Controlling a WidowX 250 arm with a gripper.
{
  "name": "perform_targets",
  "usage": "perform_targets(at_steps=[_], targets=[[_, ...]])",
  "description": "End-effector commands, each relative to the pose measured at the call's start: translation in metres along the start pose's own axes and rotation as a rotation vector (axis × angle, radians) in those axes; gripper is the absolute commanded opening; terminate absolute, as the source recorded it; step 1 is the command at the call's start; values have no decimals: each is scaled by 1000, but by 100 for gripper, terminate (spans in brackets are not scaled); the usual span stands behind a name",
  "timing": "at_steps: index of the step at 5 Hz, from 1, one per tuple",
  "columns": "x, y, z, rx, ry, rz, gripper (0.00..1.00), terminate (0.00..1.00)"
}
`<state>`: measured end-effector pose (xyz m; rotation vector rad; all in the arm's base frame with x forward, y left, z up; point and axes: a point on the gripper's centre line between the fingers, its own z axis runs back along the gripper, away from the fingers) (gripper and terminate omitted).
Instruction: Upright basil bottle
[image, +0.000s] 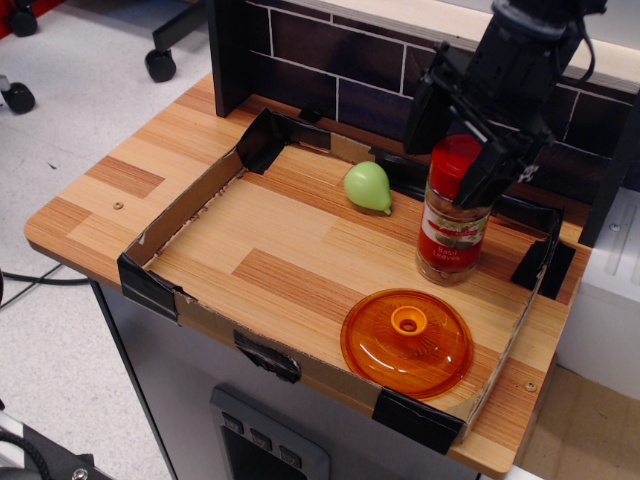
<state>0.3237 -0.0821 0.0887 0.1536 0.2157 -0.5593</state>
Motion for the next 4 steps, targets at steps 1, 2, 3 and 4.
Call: perform_targets(at_steps=[1, 2, 3, 4], targets=[[-13, 11, 76, -38, -267, 22, 100, 0], [-18, 20, 85, -73, -333, 12, 100, 0], [-18, 20, 85, -73, -333, 12, 100, 0], [-18, 20, 85, -73, -333, 12, 100, 100]])
